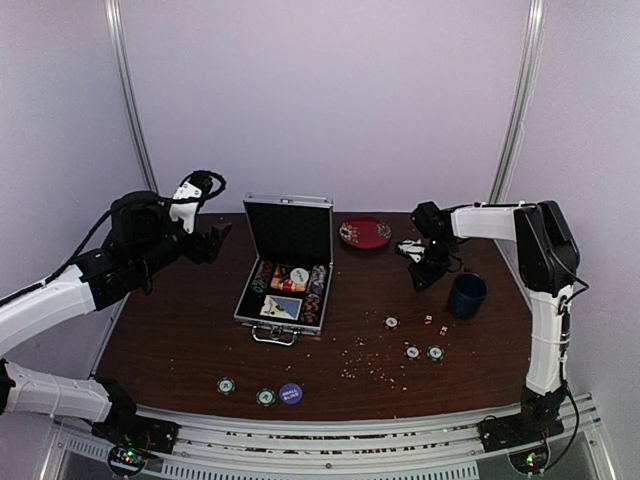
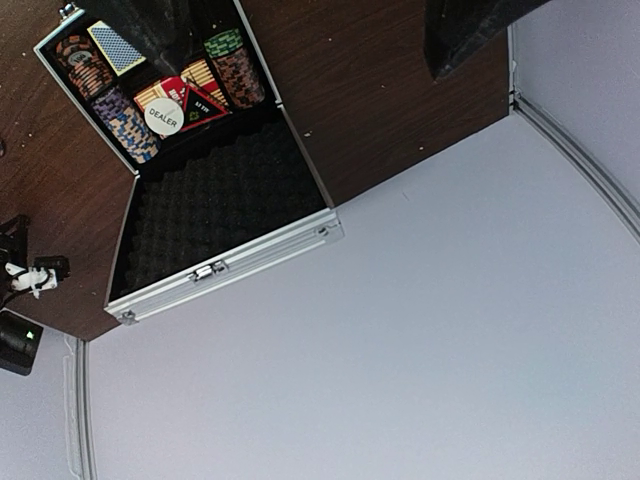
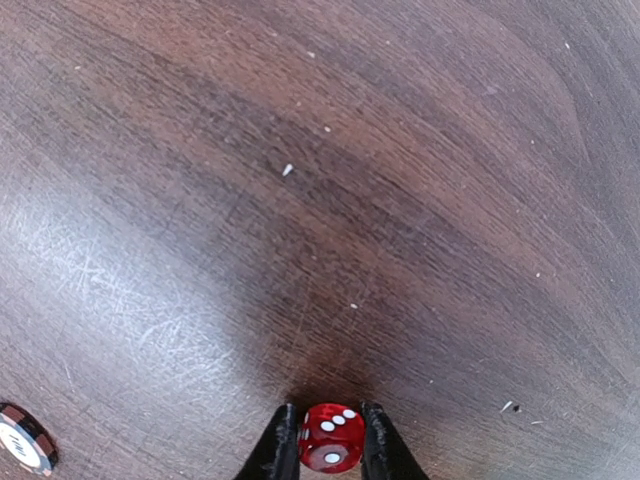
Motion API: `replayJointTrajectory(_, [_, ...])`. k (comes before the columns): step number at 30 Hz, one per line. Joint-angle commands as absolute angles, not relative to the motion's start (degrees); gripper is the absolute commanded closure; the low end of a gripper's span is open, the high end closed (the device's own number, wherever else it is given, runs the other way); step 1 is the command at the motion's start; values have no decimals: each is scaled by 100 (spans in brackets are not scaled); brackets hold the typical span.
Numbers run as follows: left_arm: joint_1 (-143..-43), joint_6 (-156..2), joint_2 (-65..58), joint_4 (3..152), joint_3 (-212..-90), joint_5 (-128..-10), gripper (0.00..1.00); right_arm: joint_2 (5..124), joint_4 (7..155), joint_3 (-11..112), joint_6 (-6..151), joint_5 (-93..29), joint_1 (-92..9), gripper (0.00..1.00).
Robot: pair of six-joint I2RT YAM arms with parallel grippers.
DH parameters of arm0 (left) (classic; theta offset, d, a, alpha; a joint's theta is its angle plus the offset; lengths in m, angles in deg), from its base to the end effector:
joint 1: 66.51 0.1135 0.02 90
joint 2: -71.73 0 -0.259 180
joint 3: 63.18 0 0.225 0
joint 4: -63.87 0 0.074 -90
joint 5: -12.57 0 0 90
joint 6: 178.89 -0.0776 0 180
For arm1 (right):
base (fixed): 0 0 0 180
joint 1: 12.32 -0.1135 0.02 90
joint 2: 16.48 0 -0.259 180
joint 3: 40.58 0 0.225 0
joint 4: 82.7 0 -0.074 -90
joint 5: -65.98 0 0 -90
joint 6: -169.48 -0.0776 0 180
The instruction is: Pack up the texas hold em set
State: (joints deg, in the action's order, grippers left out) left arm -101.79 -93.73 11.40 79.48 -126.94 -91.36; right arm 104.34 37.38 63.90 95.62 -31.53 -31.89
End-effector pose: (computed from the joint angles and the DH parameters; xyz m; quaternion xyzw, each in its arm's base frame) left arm 0.2250 -0.1363 0.3205 0.1934 0.7517 -0.0726 0.6264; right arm 0.3777 0.1450 0.1260 -0.3112 0.9406 0.0686 0.1174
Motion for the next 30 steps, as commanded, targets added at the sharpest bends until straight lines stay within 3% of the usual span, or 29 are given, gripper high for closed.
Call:
replayJointTrajectory(1, [-10151,-9408,1141,7783,-12820,-9049,18,10518,3649,6523,9562,-3119,-3155,82])
replayJointTrajectory(9, [-10149,-9399,1146,7768,-12821,-9052,18,10112,3578,6561,9709,-3472,-3357,91])
replayJointTrajectory(19, [-10150,-9399,1067,7757,-12804,-9131,18,9460,3602,6845,10152,-3875,-4933,92])
replayJointTrajectory(30, [-10153,-9406,1203,7723,-12777,-9252,18,10563,3450,8464,10210,-3715,-6252,93])
